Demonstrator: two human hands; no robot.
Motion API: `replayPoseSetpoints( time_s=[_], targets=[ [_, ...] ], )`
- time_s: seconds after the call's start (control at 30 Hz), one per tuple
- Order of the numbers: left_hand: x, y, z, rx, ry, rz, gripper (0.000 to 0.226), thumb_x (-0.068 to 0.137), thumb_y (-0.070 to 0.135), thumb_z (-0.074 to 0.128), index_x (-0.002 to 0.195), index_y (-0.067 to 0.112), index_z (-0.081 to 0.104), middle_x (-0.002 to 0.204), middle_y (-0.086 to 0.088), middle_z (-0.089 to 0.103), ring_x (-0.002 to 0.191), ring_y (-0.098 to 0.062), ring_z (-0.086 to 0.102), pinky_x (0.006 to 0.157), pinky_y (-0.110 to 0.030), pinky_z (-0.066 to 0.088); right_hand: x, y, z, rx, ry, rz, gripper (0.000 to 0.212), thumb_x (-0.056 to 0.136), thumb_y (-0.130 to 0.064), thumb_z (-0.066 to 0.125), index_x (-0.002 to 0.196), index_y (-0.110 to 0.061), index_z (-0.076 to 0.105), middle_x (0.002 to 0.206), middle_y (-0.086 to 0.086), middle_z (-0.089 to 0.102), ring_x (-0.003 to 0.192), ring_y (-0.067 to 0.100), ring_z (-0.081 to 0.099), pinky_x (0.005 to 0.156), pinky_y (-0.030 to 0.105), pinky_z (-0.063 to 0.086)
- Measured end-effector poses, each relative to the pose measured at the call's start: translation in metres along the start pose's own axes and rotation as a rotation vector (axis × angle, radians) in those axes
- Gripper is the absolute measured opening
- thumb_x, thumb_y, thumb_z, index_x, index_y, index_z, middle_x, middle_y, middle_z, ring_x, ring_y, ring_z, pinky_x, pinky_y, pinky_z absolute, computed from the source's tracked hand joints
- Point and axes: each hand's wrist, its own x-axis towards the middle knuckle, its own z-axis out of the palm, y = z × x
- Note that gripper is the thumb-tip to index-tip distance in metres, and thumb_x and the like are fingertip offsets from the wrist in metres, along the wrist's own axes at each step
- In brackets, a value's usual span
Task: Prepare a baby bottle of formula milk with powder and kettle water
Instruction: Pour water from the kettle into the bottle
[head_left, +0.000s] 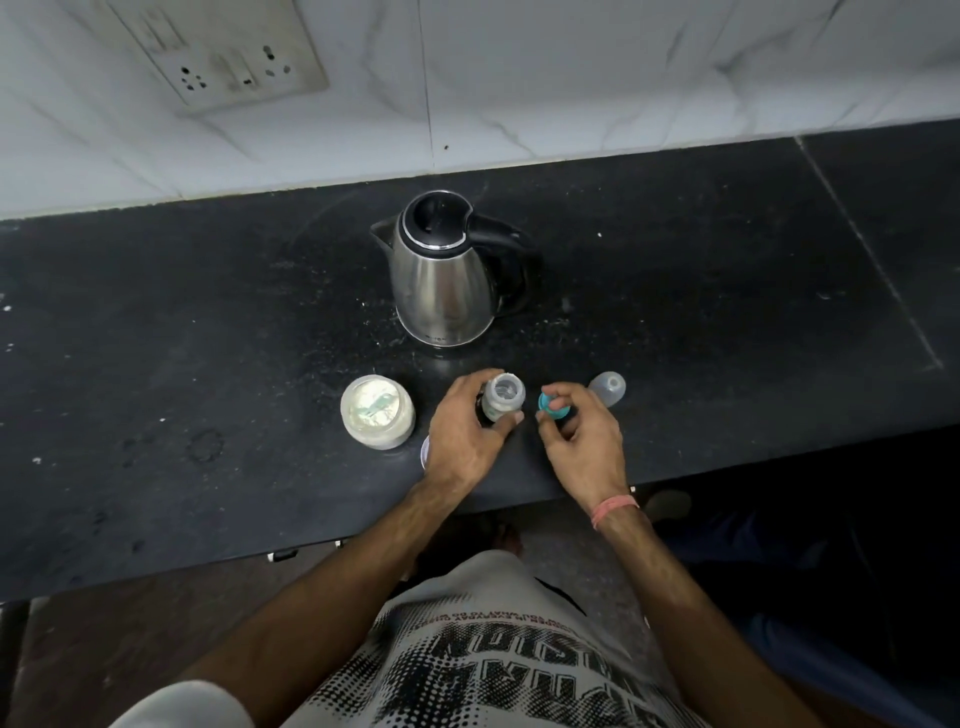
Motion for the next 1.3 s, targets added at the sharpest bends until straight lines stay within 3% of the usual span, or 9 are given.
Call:
replayPoseSetpoints(
  time_s=[0.17,0.37,0.47,0.6,0.83,0.97,1.1,1.2,1.3],
  targets=[
    [-0.003,0.001,0.003,-0.026,0.062,0.037,0.059,0.086,0.028,0.101,0.139,0.026,0.075,0.134,0.014,0.074,0.125,-0.004,0.070,0.110,-0.038,0.059,0.002,-0.004,0.006,0.021,-0.038,-0.042,0.040,0.096,-0.011,0.082,0.128,-0.033,0.074,0.110,-0.015,0.068,0.072,0.005,0.066,0.079,0.019,0.056],
    [0.001,0.010,-0.007,-0.019,0.145,0.137,0.059,0.090,0.034,0.094,0.143,0.035,0.069,0.138,0.023,0.068,0.132,-0.003,0.067,0.110,-0.037,0.059,0.010,-0.015,0.007,0.052,-0.030,-0.067,0.039,0.099,-0.010,0.077,0.129,-0.033,0.073,0.110,-0.016,0.068,0.073,0.012,0.066,0.080,0.027,0.060],
    [0.012,0.023,-0.021,-0.056,0.199,0.182,0.058,0.092,0.038,0.093,0.144,0.038,0.066,0.140,0.023,0.067,0.134,-0.006,0.067,0.110,-0.037,0.059,0.022,-0.027,0.007,0.150,0.004,-0.088,0.037,0.103,-0.008,0.075,0.131,-0.031,0.073,0.112,-0.012,0.070,0.082,0.015,0.067,0.078,0.026,0.060],
    [0.022,0.041,-0.046,-0.092,0.324,0.256,0.056,0.093,0.042,0.091,0.142,0.047,0.065,0.138,0.023,0.067,0.132,-0.006,0.069,0.104,-0.025,0.057,0.052,-0.056,0.006,0.248,0.067,-0.182,0.028,0.107,-0.016,0.075,0.133,-0.027,0.072,0.113,-0.004,0.073,0.087,0.013,0.069,0.075,0.018,0.055],
    [0.033,0.043,-0.078,-0.220,0.475,0.185,0.054,0.092,0.027,0.095,0.141,0.031,0.072,0.137,0.014,0.068,0.133,-0.017,0.070,0.106,-0.045,0.063,0.108,-0.109,0.016,0.222,0.168,-0.300,0.037,0.106,-0.027,0.075,0.142,-0.027,0.065,0.130,-0.005,0.054,0.098,0.012,0.065,0.086,0.024,0.057],
    [0.042,0.037,-0.095,-0.239,0.494,0.167,0.056,0.094,0.030,0.093,0.145,0.033,0.071,0.142,0.015,0.067,0.136,-0.014,0.069,0.106,-0.042,0.064,0.125,-0.123,0.020,0.158,0.187,-0.323,0.037,0.105,-0.031,0.077,0.139,-0.020,0.070,0.132,-0.001,0.051,0.112,0.003,0.057,0.094,0.025,0.054],
    [0.056,0.026,-0.108,-0.211,0.482,0.094,0.058,0.094,0.030,0.093,0.147,0.034,0.070,0.143,0.017,0.068,0.135,-0.012,0.070,0.109,-0.046,0.062,0.139,-0.126,0.023,-0.128,0.223,-0.310,0.043,0.104,-0.055,0.071,0.130,-0.023,0.079,0.134,0.004,0.060,0.128,0.026,0.049,0.106,0.033,0.040],
    [0.064,0.017,-0.114,-0.202,0.464,0.069,0.059,0.092,0.033,0.096,0.146,0.035,0.071,0.141,0.016,0.070,0.131,-0.010,0.072,0.108,-0.043,0.064,0.147,-0.122,0.022,0.000,0.063,-0.235,0.047,0.101,-0.070,0.063,0.117,-0.027,0.076,0.118,-0.006,0.074,0.115,0.018,0.065,0.104,0.043,0.053],
    [0.069,0.010,-0.119,-0.201,0.462,0.035,0.059,0.091,0.033,0.097,0.145,0.035,0.072,0.138,0.017,0.070,0.127,-0.006,0.073,0.108,-0.040,0.064,0.158,-0.119,0.020,0.239,-0.060,-0.095,0.051,0.089,-0.077,0.078,0.097,-0.027,0.072,0.091,-0.015,0.077,0.087,-0.002,0.069,0.083,0.030,0.057]
  ],
)
